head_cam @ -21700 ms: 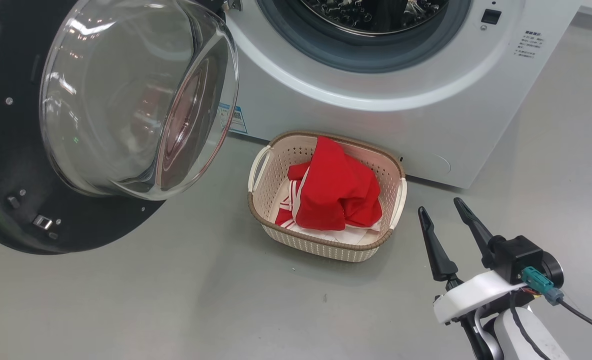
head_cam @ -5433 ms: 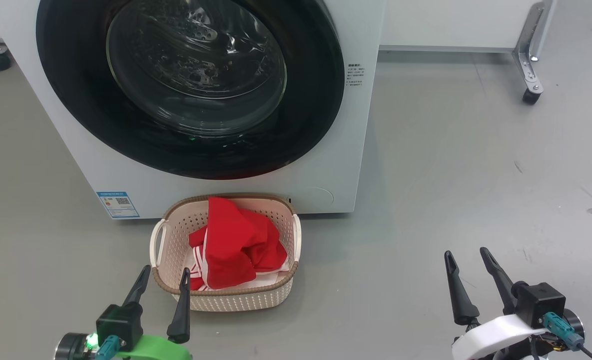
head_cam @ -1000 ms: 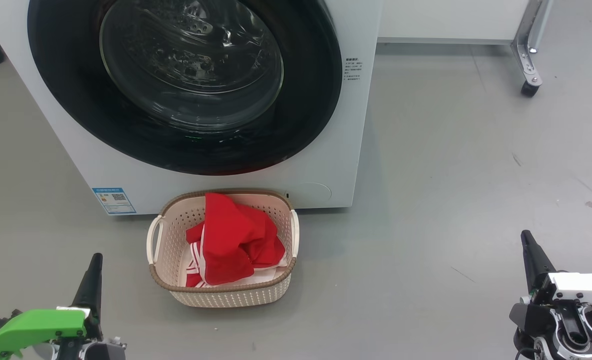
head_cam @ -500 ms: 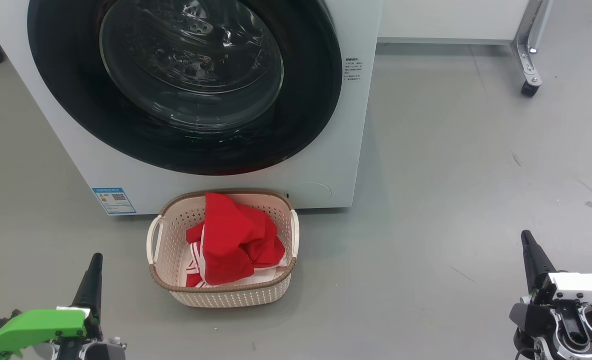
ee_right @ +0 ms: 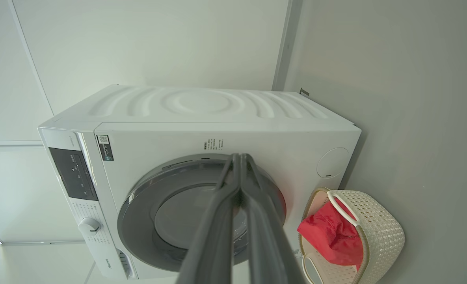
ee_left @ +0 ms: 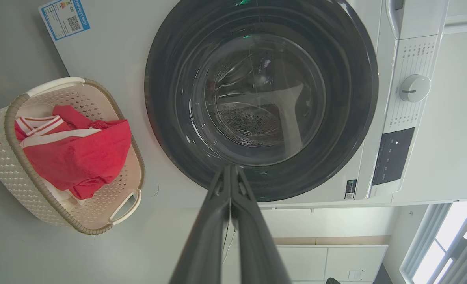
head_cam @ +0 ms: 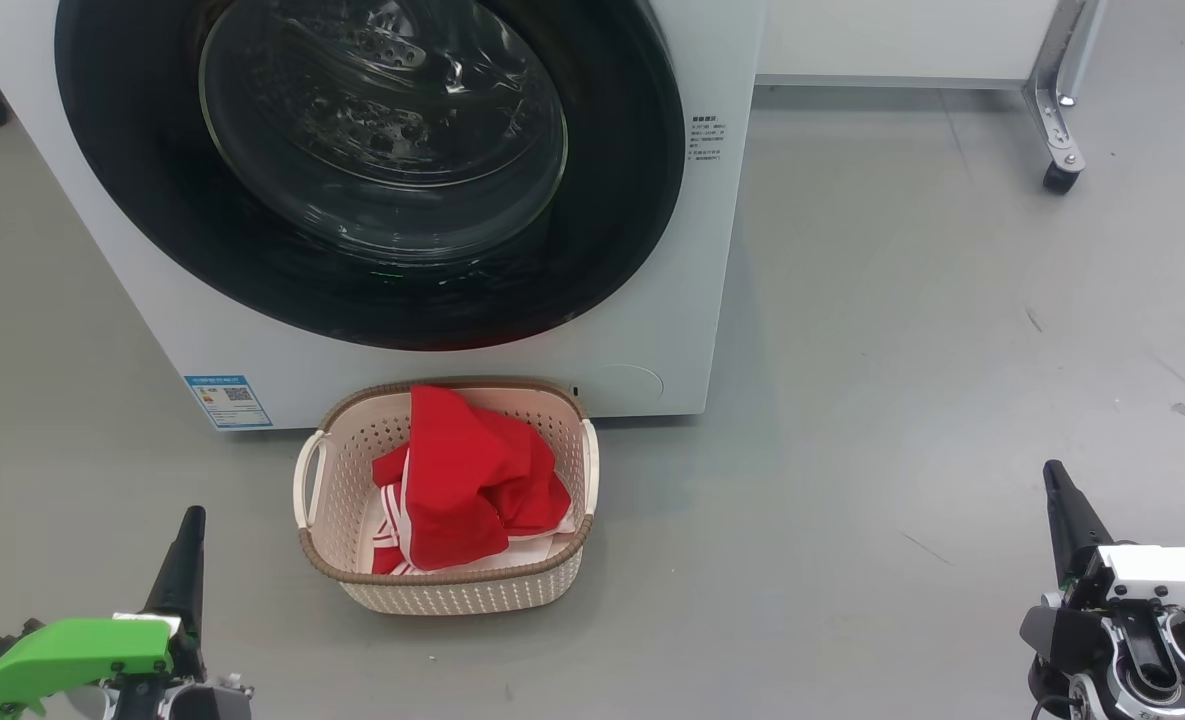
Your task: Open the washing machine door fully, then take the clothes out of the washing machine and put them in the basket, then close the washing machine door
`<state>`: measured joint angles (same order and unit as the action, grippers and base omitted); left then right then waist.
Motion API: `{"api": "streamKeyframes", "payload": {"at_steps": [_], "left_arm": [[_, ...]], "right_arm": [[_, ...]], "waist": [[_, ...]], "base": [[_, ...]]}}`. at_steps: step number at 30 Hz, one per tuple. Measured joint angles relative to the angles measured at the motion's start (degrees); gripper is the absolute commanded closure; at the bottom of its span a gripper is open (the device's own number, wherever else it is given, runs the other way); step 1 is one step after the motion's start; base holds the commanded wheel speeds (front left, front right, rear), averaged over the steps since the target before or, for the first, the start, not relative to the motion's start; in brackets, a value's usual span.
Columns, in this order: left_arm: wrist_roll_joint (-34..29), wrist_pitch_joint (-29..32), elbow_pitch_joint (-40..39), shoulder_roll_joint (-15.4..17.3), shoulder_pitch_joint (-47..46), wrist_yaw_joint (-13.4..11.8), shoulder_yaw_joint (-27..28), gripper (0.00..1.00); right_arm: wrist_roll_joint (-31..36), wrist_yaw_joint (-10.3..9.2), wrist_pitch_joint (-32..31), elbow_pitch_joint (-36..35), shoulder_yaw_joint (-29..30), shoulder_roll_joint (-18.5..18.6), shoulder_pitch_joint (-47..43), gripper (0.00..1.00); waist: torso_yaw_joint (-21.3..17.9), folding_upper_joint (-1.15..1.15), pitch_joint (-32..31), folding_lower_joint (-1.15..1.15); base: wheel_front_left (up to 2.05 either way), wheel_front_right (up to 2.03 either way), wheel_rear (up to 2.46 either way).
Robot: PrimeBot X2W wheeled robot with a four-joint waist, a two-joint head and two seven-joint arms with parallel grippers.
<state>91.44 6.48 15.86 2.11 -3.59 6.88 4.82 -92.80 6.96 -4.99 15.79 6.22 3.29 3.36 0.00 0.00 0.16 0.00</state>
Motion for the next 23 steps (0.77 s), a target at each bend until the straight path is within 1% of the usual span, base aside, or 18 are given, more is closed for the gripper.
{"api": "streamKeyframes", "payload": {"at_steps": [23], "left_arm": [[0.0, 0.0, -0.03, -0.01, 0.0, 0.0, 0.0, 1.0]], "right_arm": [[0.0, 0.0, -0.01, 0.0, 0.1, -0.02, 0.0, 1.0]], "waist": [[0.0, 0.0, 0.0, 0.0]], "base": [[0.0, 0.0, 0.0]]}}
